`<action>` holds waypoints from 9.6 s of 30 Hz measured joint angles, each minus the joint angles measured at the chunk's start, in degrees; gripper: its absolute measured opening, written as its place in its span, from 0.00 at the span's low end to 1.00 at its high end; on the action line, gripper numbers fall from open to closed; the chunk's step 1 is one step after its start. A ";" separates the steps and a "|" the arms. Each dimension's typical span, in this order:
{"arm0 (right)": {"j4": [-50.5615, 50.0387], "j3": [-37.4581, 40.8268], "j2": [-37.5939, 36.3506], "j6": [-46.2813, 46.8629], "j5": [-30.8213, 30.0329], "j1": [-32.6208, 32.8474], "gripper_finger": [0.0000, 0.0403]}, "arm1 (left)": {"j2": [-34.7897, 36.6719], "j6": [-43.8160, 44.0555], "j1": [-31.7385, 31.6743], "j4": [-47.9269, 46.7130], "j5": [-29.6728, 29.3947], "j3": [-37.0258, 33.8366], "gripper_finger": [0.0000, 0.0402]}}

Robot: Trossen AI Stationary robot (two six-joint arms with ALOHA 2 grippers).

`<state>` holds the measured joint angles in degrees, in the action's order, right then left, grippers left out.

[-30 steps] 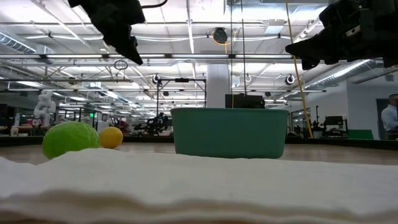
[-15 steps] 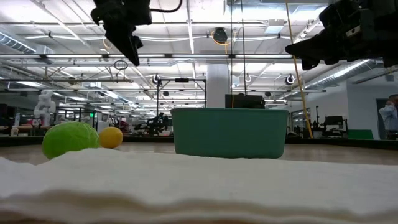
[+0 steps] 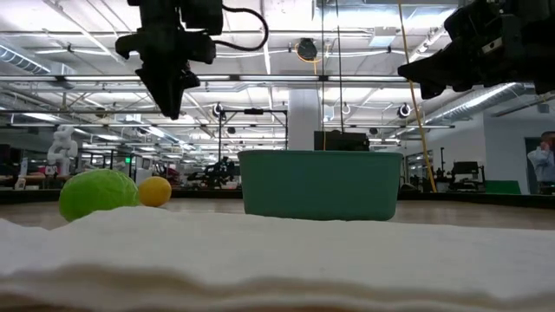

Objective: Pick and placing Produce into tupperware
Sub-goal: Put the lemon into the green bin

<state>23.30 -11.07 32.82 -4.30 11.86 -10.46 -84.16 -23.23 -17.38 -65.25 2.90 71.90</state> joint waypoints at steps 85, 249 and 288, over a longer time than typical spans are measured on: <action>-0.06 0.00 0.10 0.18 -0.01 -0.02 0.00 | 0.02 -0.46 10.40 19.07 1.12 -16.76 0.86; -0.06 0.00 0.26 0.44 0.02 -0.02 0.00 | 2.35 0.68 6.69 12.22 -3.15 -4.90 0.54; 0.82 0.09 1.87 0.44 0.01 -0.04 0.00 | 32.75 4.96 6.40 17.28 6.10 -1.60 0.54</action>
<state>24.12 -10.98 34.70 -3.86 11.87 -10.50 -51.41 -18.27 -10.98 -47.97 8.99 70.30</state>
